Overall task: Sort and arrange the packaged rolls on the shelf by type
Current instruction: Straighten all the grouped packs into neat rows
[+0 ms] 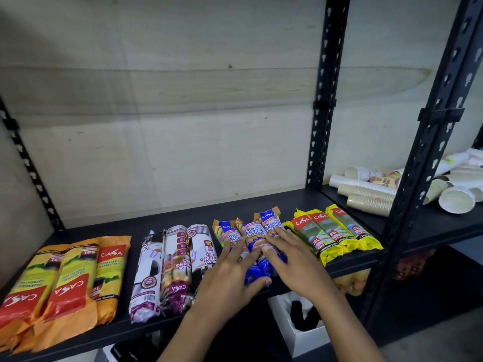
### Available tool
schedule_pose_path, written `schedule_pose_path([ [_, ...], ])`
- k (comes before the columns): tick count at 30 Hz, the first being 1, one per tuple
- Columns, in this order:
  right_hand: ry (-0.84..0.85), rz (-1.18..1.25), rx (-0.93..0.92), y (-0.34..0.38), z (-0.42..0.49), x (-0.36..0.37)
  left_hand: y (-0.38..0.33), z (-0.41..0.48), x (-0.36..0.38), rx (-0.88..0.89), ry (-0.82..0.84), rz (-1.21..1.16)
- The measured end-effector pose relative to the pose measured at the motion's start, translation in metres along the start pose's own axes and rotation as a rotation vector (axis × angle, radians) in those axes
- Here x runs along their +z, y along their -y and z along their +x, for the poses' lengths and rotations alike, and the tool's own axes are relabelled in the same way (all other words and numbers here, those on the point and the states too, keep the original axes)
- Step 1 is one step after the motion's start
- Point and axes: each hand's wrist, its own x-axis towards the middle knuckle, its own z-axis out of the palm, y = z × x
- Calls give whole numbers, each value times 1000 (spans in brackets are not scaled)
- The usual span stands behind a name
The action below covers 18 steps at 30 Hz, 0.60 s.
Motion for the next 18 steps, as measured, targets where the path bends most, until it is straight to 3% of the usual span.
schedule_pose_path([
  [11, -1, 7, 5, 6, -3, 1, 4, 0, -4, 20, 7, -51],
  [18, -48, -70, -25, 12, -3, -4, 16, -19, -11, 27, -150, -118],
])
